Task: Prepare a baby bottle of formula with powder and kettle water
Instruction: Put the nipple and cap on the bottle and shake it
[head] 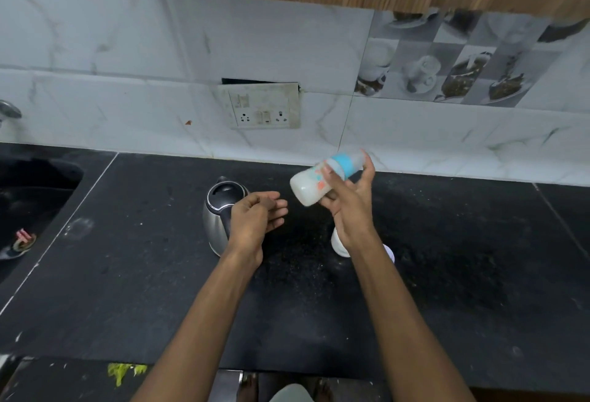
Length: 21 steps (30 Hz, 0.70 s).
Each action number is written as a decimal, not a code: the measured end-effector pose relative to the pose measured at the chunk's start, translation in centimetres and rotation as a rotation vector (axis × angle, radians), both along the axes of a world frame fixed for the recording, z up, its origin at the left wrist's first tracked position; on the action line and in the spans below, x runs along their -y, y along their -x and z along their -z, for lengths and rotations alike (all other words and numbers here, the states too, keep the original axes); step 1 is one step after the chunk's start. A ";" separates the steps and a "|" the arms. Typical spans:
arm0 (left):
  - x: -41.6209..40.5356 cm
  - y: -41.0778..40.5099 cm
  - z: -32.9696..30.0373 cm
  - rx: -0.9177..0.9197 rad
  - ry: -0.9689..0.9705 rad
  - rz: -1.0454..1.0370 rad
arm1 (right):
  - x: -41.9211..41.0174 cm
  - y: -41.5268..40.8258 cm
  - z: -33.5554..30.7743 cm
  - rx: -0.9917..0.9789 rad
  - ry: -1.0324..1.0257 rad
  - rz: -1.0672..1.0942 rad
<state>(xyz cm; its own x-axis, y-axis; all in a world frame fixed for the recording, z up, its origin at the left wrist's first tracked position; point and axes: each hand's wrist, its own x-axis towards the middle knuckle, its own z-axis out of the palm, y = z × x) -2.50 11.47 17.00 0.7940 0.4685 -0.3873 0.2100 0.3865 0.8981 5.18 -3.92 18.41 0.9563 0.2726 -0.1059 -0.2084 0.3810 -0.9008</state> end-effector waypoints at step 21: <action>-0.7 0.5 -0.7 -0.005 0.010 -0.040 | 2.1 0.6 1.6 0.028 -0.037 -0.119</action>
<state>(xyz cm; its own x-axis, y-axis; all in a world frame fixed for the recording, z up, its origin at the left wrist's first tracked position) -2.97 12.18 17.72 0.7726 0.4962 -0.3961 0.1986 0.4037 0.8931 4.58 -6.06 16.83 0.9194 0.3874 -0.0677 -0.2294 0.3884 -0.8925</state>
